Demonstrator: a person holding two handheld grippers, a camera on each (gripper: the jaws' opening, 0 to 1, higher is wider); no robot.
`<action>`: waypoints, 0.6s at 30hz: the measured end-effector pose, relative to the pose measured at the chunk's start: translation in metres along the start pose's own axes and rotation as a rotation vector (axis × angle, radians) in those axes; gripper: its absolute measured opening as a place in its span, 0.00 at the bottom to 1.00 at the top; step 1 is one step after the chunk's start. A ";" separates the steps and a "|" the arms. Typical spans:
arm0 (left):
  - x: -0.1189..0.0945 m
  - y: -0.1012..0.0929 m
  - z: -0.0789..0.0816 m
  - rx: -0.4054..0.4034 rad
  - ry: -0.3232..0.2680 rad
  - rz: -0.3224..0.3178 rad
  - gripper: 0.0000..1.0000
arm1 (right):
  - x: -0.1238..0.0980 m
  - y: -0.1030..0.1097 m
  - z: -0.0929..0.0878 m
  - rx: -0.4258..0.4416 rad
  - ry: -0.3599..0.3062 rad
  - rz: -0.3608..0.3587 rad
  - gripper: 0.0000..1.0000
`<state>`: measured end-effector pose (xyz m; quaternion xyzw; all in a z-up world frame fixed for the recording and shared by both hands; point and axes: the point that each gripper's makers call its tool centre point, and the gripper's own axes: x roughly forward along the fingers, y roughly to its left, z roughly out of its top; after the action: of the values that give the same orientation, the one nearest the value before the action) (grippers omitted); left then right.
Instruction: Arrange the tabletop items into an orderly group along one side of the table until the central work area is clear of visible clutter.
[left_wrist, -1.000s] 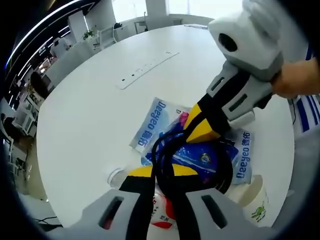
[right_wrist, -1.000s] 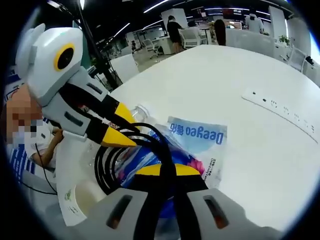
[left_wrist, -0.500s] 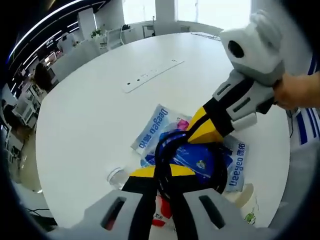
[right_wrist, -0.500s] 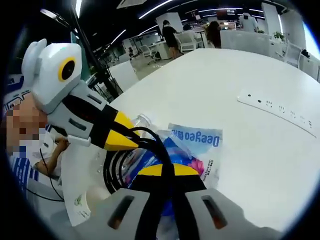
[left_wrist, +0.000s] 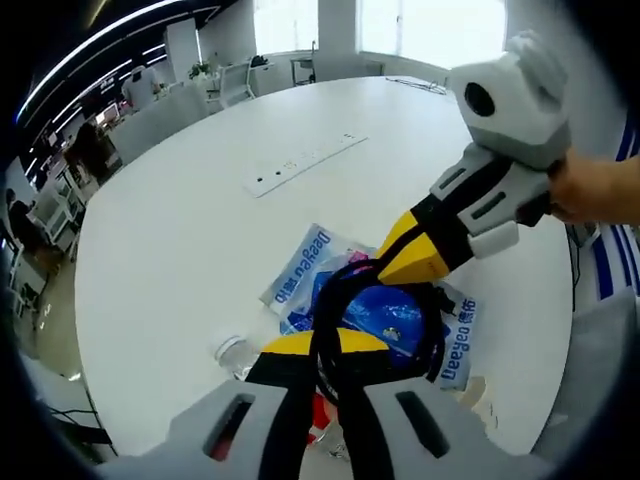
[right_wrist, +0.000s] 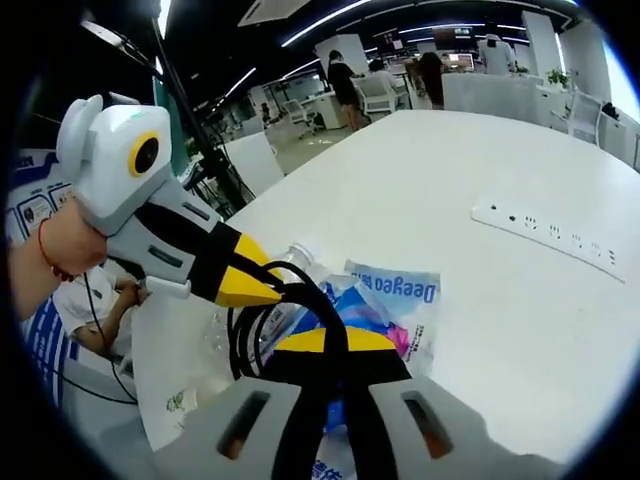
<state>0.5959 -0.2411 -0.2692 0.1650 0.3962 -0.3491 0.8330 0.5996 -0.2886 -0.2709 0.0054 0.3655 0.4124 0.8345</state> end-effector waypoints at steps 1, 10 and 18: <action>-0.002 0.000 0.001 -0.005 -0.004 0.000 0.03 | -0.001 0.001 0.001 -0.002 -0.002 0.000 0.00; -0.015 -0.004 0.008 -0.010 -0.026 0.006 0.02 | -0.013 0.008 0.010 -0.022 -0.023 0.006 0.00; -0.028 -0.006 0.017 -0.012 -0.049 0.014 0.02 | -0.026 0.015 0.018 -0.027 -0.048 0.014 0.00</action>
<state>0.5883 -0.2423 -0.2372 0.1541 0.3767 -0.3446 0.8459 0.5898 -0.2915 -0.2371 0.0069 0.3396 0.4227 0.8402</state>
